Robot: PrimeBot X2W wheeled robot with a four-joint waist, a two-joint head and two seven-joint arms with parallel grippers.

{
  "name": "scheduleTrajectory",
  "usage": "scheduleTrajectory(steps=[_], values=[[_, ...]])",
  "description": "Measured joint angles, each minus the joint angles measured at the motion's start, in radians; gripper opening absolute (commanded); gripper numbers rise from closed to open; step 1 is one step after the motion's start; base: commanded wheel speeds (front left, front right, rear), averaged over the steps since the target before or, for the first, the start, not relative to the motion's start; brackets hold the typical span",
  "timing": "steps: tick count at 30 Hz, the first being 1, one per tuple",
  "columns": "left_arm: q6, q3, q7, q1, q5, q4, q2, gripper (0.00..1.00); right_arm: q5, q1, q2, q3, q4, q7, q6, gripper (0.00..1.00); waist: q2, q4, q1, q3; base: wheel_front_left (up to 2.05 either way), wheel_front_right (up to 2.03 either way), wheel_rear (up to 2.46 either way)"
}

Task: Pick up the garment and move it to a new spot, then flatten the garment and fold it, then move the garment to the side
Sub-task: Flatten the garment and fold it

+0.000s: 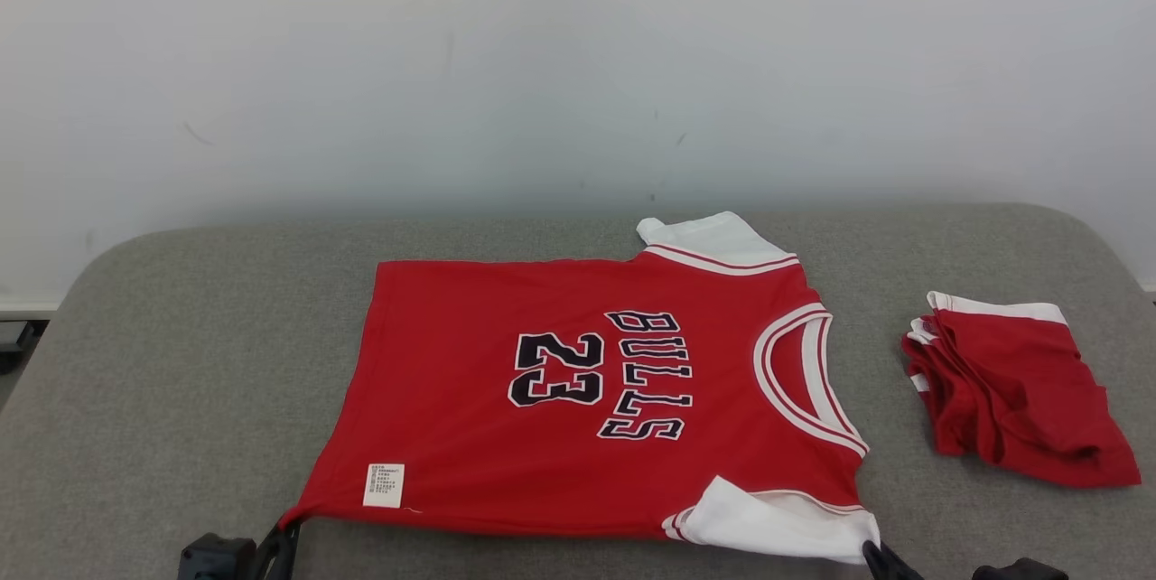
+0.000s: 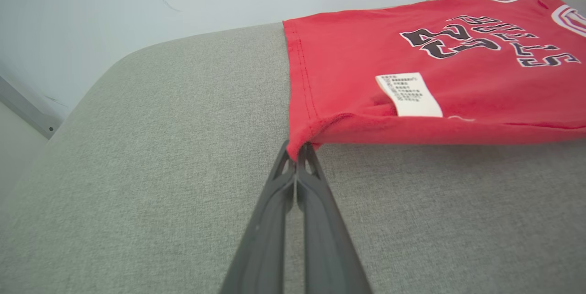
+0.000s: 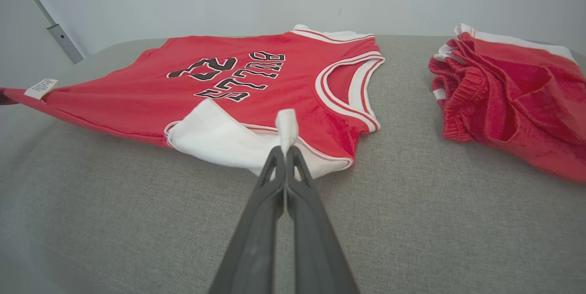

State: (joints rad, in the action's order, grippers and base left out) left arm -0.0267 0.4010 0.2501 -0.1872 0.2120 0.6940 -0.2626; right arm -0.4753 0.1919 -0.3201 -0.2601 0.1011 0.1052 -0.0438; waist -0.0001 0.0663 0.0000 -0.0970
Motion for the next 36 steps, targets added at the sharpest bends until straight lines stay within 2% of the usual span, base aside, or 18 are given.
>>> scheduleTrajectory(steps=[7,8,9,10,11,12,13,19,24,30,36], values=[[0.003,-0.004,0.0,0.022,0.003,0.0,-0.002,0.01,-0.005,0.029,-0.002,-0.017,-0.007,-0.05,0.0,0.0,0.0,-0.002,0.0,0.005,0.0,0.0,0.0],[0.008,-0.004,0.0,0.025,0.003,0.0,-0.002,0.13,-0.008,0.029,-0.002,-0.02,-0.007,-0.057,0.0,0.0,0.0,-0.002,0.0,0.006,0.0,0.0,0.0],[0.009,-0.004,0.0,0.025,0.003,0.0,-0.002,0.32,-0.01,0.029,-0.002,-0.024,-0.006,-0.063,0.0,0.0,0.0,-0.003,0.0,0.007,0.0,0.0,0.0],[0.009,-0.004,0.0,0.025,0.003,0.0,0.0,0.38,-0.011,0.029,-0.002,-0.028,-0.005,-0.073,0.0,0.0,0.0001,-0.003,0.0,0.008,0.0,0.0,0.0],[0.009,-0.004,0.0,0.025,0.003,0.002,0.002,0.51,-0.015,0.029,-0.002,-0.032,-0.002,-0.083,0.0,0.0,0.0,-0.003,0.0,0.01,0.0,0.0,0.0],[0.01,-0.003,0.0,0.025,0.003,0.004,0.003,0.9,-0.016,0.029,-0.002,-0.035,0.003,-0.093,0.0,0.34,0.0,-0.002,0.0,0.011,0.0,0.0,0.0],[0.01,-0.002,0.0,0.025,0.003,0.007,0.005,1.0,-0.016,0.029,-0.002,-0.038,0.009,-0.1,0.0,1.0,0.0,-0.002,0.0,0.012,0.0,0.0,0.0],[0.023,0.0,0.0,0.041,0.002,0.019,0.008,1.0,-0.018,0.03,-0.003,-0.04,0.027,-0.135,0.0,1.0,0.0,0.006,0.0,0.017,0.0,0.0,0.0],[0.06,-0.043,0.0,0.052,0.012,0.007,-0.004,1.0,-0.018,0.033,-0.026,-0.038,0.026,-0.155,0.003,1.0,0.0001,0.013,0.0,0.018,0.0,0.0,0.0],[0.108,-0.123,0.0,0.085,0.049,-0.116,-0.013,1.0,-0.014,0.016,-0.025,0.014,-0.011,-0.111,0.043,1.0,0.0001,0.019,0.0001,0.009,0.0,0.0,0.0],[0.128,-0.17,0.002,0.146,0.07,-0.267,0.023,1.0,-0.026,-0.043,0.048,0.067,-0.03,-0.051,0.101,1.0,0.0001,0.023,0.0,-0.014,0.0,0.0,0.0]])
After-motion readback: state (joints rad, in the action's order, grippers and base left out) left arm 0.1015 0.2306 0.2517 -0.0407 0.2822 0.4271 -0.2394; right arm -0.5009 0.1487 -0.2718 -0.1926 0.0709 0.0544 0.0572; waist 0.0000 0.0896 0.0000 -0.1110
